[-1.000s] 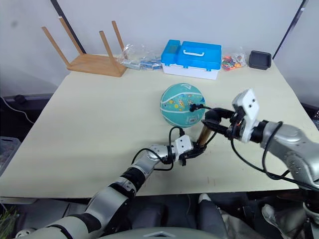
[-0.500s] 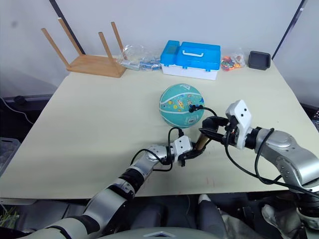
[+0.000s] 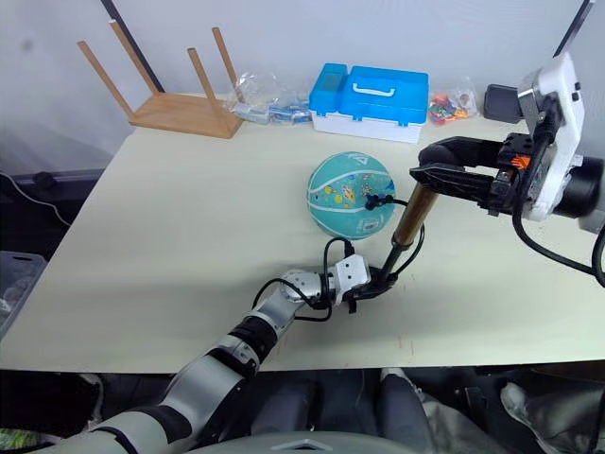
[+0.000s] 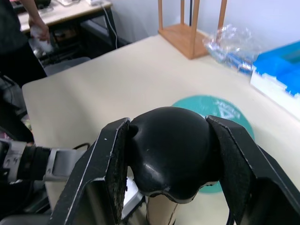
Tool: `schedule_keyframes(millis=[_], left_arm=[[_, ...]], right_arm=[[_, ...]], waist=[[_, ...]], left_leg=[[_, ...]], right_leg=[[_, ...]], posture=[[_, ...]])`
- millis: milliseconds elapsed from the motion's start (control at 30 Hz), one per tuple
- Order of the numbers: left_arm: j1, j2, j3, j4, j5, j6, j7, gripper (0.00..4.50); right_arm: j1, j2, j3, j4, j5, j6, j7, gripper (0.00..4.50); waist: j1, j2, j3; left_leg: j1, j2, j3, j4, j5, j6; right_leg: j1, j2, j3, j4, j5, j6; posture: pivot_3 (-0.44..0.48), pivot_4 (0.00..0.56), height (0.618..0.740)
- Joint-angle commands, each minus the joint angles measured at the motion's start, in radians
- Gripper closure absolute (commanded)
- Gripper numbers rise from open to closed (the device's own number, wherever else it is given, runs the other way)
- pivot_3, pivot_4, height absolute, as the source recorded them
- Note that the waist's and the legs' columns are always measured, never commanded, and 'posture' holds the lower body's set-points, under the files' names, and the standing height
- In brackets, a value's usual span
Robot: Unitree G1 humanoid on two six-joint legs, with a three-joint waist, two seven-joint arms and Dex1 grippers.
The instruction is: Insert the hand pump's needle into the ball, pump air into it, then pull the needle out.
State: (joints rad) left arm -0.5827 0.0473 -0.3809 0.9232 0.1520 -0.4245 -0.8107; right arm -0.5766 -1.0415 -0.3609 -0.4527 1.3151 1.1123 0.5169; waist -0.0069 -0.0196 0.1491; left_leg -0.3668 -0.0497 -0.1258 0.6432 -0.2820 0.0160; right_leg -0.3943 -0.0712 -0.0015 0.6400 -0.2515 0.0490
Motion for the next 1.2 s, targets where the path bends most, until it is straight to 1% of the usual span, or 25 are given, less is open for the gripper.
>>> schedule_keyframes(millis=[33, 100, 200, 267, 300, 367, 400, 433, 500, 533, 567, 633, 733, 800, 867, 900, 1000, 1067, 1200], left_arm=[[0.067, 0.037, -0.041, 0.112, 0.061, 0.059, -0.021, 3.41], [0.071, 0.038, -0.042, 0.105, 0.060, 0.060, -0.023, 3.41], [0.076, 0.040, -0.043, 0.095, 0.060, 0.062, -0.022, 3.41], [0.080, 0.042, -0.042, 0.089, 0.059, 0.063, -0.019, 3.41], [0.086, 0.044, -0.042, 0.083, 0.059, 0.064, -0.016, 3.41], [0.098, 0.046, -0.043, 0.070, 0.058, 0.067, -0.011, 3.41], [0.102, 0.046, -0.043, 0.064, 0.057, 0.069, -0.009, 3.41], [0.106, 0.046, -0.044, 0.059, 0.057, 0.071, -0.007, 3.41], [0.110, 0.045, -0.043, 0.052, 0.057, 0.076, -0.003, 3.41], [0.111, 0.045, -0.042, 0.049, 0.058, 0.077, -0.002, 3.41], [0.112, 0.046, -0.040, 0.046, 0.057, 0.080, 0.001, 3.41], [0.111, 0.048, -0.035, 0.043, 0.056, 0.084, 0.004, 3.41], [0.108, 0.052, -0.032, 0.050, 0.057, 0.084, 0.005, 3.41], [0.104, 0.051, -0.030, 0.062, 0.058, 0.082, 0.010, 3.41], [0.101, 0.049, -0.030, 0.074, 0.058, 0.078, 0.014, 3.41], [0.099, 0.049, -0.030, 0.082, 0.058, 0.076, 0.016, 3.41], [0.090, 0.048, -0.032, 0.111, 0.059, 0.066, 0.023, 3.41], [0.084, 0.046, -0.033, 0.133, 0.062, 0.058, 0.029, 3.41], [0.070, 0.040, -0.033, 0.167, 0.065, 0.048, 0.035, 3.41]], right_arm=[[0.058, 0.037, 0.021, -0.040, -0.072, -0.059, -0.010, 2.45], [0.127, 0.078, 0.090, -0.045, -0.157, -0.098, 0.007, 2.45], [0.239, 0.105, 0.223, -0.026, -0.328, -0.187, 0.056, 2.45], [0.287, 0.171, 0.283, 0.028, -0.387, -0.233, 0.057, 2.45], [0.320, 0.192, 0.367, 0.067, -0.471, -0.275, 0.069, 2.45], [0.370, 0.256, 0.474, 0.141, -0.574, -0.341, 0.087, 2.45], [0.384, 0.279, 0.507, 0.172, -0.616, -0.371, 0.092, 2.45], [0.395, 0.297, 0.534, 0.198, -0.653, -0.400, 0.100, 2.45], [0.413, 0.326, 0.577, 0.237, -0.718, -0.449, 0.120, 2.45], [0.418, 0.342, 0.579, 0.248, -0.735, -0.467, 0.123, 2.45], [0.417, 0.354, 0.561, 0.242, -0.732, -0.474, 0.124, 2.45], [0.399, 0.356, 0.499, 0.202, -0.710, -0.474, 0.126, 2.45], [0.363, 0.306, 0.403, 0.124, -0.661, -0.448, 0.135, 2.45], [0.327, 0.268, 0.292, 0.062, -0.566, -0.397, 0.138, 2.45], [0.301, 0.228, 0.210, 0.015, -0.488, -0.340, 0.136, 2.45], [0.284, 0.210, 0.172, -0.001, -0.446, -0.310, 0.131, 2.45], [0.213, 0.144, 0.053, -0.031, -0.304, -0.223, 0.113, 2.45], [0.128, 0.080, -0.027, -0.023, -0.178, -0.157, 0.073, 2.45], [0.015, 0.003, -0.092, 0.020, -0.002, -0.077, -0.003, 2.45]], waist=[[0.000, -0.001, -0.001], [-0.001, -0.003, -0.004], [-0.005, -0.005, -0.008], [-0.008, -0.010, -0.013], [-0.008, -0.010, -0.013], [-0.010, -0.015, -0.019], [-0.010, -0.018, -0.022], [-0.011, -0.018, -0.024], [-0.012, -0.017, -0.030], [-0.013, -0.017, -0.032], [-0.013, -0.015, -0.034], [-0.014, -0.015, -0.035], [-0.013, -0.013, -0.034], [-0.010, -0.010, -0.030], [-0.007, -0.006, -0.024], [-0.006, -0.004, -0.022], [-0.005, 0.003, -0.012], [-0.005, 0.004, -0.009], [0.001, 0.003, -0.006]], left_leg=[[0.000, 0.000, 0.000, 0.000, 0.000, 0.000], [0.001, 0.000, 0.000, 0.000, 0.000, 0.000], [0.003, 0.000, 0.002, 0.000, 0.000, 0.000], [0.006, 0.000, 0.002, 0.000, 0.000, 0.000], [0.008, 0.001, 0.001, 0.000, 0.000, 0.000], [0.011, 0.002, 0.001, -0.001, 0.000, 0.000], [0.015, 0.002, 0.000, -0.002, 0.000, 0.000], [0.022, 0.003, 0.001, -0.007, -0.001, 0.000], [0.024, 0.004, 0.001, -0.008, -0.001, 0.000], [0.024, 0.005, 0.001, -0.008, -0.001, 0.000], [0.024, 0.005, 0.000, -0.008, -0.001, 0.000], [0.024, 0.005, 0.001, -0.008, -0.001, 0.000], [0.022, 0.006, 0.000, -0.008, -0.001, 0.000], [0.022, 0.005, 0.000, -0.008, -0.001, 0.000], [0.020, 0.004, 0.000, -0.008, -0.001, 0.000], [0.019, 0.003, 0.000, -0.007, -0.001, 0.000], [0.018, 0.002, 0.000, -0.007, -0.001, 0.000], [0.014, 0.000, 0.001, -0.006, 0.000, 0.000], [0.006, 0.000, -0.004, -0.002, 0.000, 0.000]], right_leg=[[0.000, 0.000, 0.000, 0.000, 0.000, 0.000], [0.001, 0.001, 0.000, 0.000, 0.000, 0.000], [0.002, 0.002, 0.001, 0.001, 0.000, 0.000], [0.004, 0.004, 0.001, 0.002, 0.000, 0.001], [0.006, 0.006, 0.001, 0.001, 0.000, 0.001], [0.008, 0.007, 0.001, 0.001, -0.001, 0.002], [0.013, 0.007, 0.001, 0.001, -0.003, 0.003], [0.019, 0.007, 0.001, -0.002, -0.004, 0.004], [0.020, 0.008, 0.001, -0.003, -0.004, 0.004], [0.020, 0.009, 0.001, -0.003, -0.004, 0.004], [0.020, 0.010, 0.001, -0.003, -0.004, 0.003], [0.020, 0.010, 0.002, -0.003, -0.004, 0.003], [0.018, 0.011, 0.001, -0.003, -0.004, 0.003], [0.018, 0.011, 0.001, -0.003, -0.004, 0.003], [0.017, 0.009, 0.001, -0.003, -0.004, 0.003], [0.016, 0.008, 0.002, -0.003, -0.002, 0.000], [0.015, 0.006, 0.001, -0.003, -0.001, -0.001], [0.012, 0.004, 0.001, -0.003, -0.001, 0.000], [0.007, 0.002, -0.004, -0.003, -0.001, -0.001]], posture=[[0.000, 0.150, 0.740], [0.000, 0.150, 0.740], [0.000, 0.150, 0.740], [0.000, 0.150, 0.740], [0.000, 0.150, 0.740], [0.000, 0.150, 0.740], [0.000, 0.150, 0.740], [0.000, 0.150, 0.740], [0.000, 0.150, 0.740], [0.000, 0.150, 0.740], [0.000, 0.150, 0.740], [0.000, 0.150, 0.740], [0.000, 0.150, 0.740], [0.000, 0.150, 0.740], [0.000, 0.150, 0.740], [0.000, 0.150, 0.740], [0.000, 0.150, 0.740], [0.000, 0.150, 0.740], [0.000, 0.150, 0.740]])
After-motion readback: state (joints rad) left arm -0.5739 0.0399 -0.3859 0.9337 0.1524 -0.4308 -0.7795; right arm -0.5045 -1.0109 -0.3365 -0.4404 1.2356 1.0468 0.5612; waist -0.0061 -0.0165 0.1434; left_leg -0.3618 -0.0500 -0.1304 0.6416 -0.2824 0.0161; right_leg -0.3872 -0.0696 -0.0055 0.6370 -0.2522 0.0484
